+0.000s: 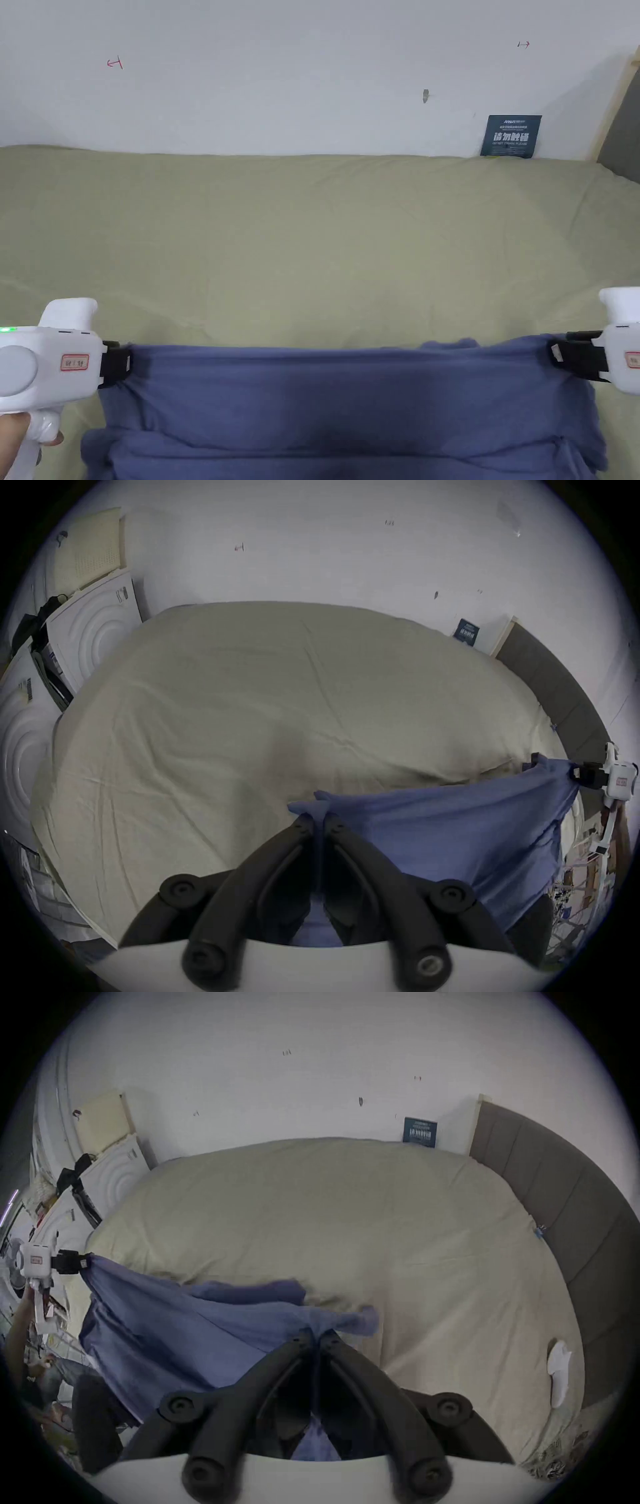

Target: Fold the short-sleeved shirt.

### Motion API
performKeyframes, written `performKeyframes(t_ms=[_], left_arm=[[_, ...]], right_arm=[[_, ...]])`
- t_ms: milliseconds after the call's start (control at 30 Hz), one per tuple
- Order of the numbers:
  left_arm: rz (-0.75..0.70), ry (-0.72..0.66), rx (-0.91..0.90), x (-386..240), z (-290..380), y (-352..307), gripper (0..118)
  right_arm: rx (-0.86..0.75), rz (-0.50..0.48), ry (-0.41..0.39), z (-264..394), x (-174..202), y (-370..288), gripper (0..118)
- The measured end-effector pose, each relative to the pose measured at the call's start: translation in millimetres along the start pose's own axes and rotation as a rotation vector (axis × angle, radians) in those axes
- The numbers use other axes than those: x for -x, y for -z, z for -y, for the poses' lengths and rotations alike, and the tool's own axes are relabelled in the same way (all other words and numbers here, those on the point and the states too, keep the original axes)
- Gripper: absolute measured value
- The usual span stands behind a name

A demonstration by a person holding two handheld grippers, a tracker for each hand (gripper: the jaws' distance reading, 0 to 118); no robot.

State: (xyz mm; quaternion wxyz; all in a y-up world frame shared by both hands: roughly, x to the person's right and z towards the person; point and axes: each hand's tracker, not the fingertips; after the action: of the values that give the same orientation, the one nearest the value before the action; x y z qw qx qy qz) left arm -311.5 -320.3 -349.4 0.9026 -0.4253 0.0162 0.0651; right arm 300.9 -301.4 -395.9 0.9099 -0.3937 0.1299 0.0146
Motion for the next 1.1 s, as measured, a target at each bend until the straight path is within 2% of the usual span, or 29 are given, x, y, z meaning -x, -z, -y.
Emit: performKeyframes(t_ms=[200,367,700,733,767,800,833,867,967,1100], left_arm=[[0.015,0.036,-0.054,-1.5,54.6,-53.6,3],[0.025,0.043,-0.061,1.6,102.2,-70.1,3],[0.035,0.039,0.016,21.2,156.5,-34.2,3],[0.031,0.036,0.029,22.1,158.3,-30.7,6],[0.025,0.034,0.041,23.4,159.8,-26.9,17],[0.01,0.035,0.061,24.4,160.4,-24.2,45],[-0.008,0.035,0.082,25.4,162.3,-22.5,95],[-0.012,0.032,0.081,27.6,162.6,-21.1,114],[-0.028,0.007,0.012,21.9,146.8,-42.6,114],[-0.041,0.054,-0.197,-18.2,103.2,-82.0,114]], right_arm=[[-0.04,-0.004,-0.021,55.3,10.2,-54.4,5],[-0.025,-0.004,-0.02,109.7,17.0,-72.7,5],[0.117,-0.007,-0.045,170.7,19.6,-34.7,5],[0.126,-0.01,-0.039,172.6,19.1,-31.4,5],[0.14,-0.008,-0.02,174.2,18.9,-30.2,9],[0.149,0.0,-0.014,174.1,19.7,-28.8,29],[0.165,0.01,-0.012,173.4,19.7,-26.9,69],[0.167,0.028,-0.014,172.5,24.7,-30.5,79],[0.118,0.051,0.009,159.5,29.2,-43.6,79],[-0.103,0.053,0.031,116.3,50.6,-67.8,79]])
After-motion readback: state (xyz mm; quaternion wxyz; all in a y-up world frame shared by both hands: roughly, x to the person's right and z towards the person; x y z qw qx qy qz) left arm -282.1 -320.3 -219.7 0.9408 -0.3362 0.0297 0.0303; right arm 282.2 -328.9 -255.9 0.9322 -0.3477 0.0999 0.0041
